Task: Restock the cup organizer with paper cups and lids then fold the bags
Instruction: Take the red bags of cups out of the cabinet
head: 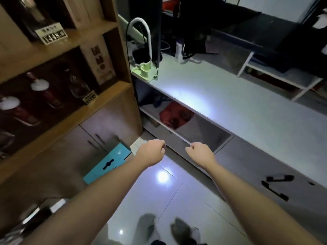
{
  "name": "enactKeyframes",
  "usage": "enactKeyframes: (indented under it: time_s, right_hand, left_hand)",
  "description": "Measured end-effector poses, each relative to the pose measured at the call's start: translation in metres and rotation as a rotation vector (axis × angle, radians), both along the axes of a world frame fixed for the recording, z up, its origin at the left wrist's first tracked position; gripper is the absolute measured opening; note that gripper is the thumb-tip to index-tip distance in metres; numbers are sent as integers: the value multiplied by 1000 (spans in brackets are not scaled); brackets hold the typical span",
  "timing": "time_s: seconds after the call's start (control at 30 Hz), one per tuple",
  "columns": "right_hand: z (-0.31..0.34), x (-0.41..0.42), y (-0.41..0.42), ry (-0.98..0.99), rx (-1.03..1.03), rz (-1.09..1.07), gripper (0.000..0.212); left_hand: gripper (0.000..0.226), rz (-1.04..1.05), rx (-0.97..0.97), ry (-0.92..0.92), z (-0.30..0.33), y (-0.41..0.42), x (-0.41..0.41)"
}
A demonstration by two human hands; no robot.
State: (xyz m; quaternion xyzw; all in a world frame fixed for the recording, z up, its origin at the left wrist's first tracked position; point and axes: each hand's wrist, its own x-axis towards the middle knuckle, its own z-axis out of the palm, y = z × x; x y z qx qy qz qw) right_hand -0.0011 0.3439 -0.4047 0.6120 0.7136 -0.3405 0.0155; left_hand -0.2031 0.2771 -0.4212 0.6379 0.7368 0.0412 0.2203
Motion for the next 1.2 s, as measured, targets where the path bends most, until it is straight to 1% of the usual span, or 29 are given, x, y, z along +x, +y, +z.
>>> enactKeyframes:
  time_s: [0.1, 0.2, 0.3, 0.4, 0.57, 0.7, 0.73, 0.8, 0.87, 0.9, 0.93, 0.97, 1.0, 1.03, 1.1, 1.13, 1.2]
  right_hand:
    - [-15, -31, 14, 32, 26, -33, 27]
    - [-43, -59, 36, 40, 5, -59, 26]
    - [-83, -83, 64, 63, -10, -109, 21]
    - [-131, -106, 100, 79, 14, -144, 21]
    - [-222, -136, 156, 134, 130, -197, 24]
    - [-299, -158, 188, 110, 219, -225, 26]
    - [-317, -162, 195, 89, 241, -244, 31]
    - [-350, -172, 211, 27, 261, -319, 47]
    - [-385, -182, 235, -19, 206, -414, 62]
    - [-401, -188, 248, -24, 144, -457, 74]
    - [-417, -193, 260, -3, 94, -511, 92]
    - [-431, -200, 271, 45, 88, -591, 108]
    - [-441, -206, 281, 111, 129, -675, 116]
    - [-452, -213, 291, 161, 171, -742, 119]
    - [-465, -225, 308, 197, 207, -808, 116]
    - [-471, -229, 315, 204, 225, -828, 109]
    - [-481, -230, 326, 209, 299, -812, 77]
  left_hand:
    - [22, 67, 24, -29, -11, 5, -28]
    - [21, 140, 57, -62, -39, 17, -55]
    - [24, 209, 105, -70, -75, 35, -73]
    - [29, 268, 171, -46, -119, 64, -89]
    - [30, 274, 299, -23, -202, 120, -110]
    - [31, 181, 445, 34, -276, 150, -123]
    - [32, 150, 485, 42, -297, 156, -127]
    - [34, 101, 553, 54, -337, 168, -135]
    - [33, 80, 592, 52, -373, 183, -142]
    - [33, 77, 598, 48, -390, 189, -144]
    - [32, 72, 603, 42, -405, 195, -146]
    - [32, 59, 611, 36, -419, 201, -149]
    - [31, 43, 625, 32, -432, 206, -151]
    - [30, 28, 637, 31, -445, 211, -154]
    - [30, 15, 642, 24, -467, 222, -161]
    - [30, 14, 639, 21, -478, 228, -163]
    - [29, 20, 634, 17, -489, 235, -167]
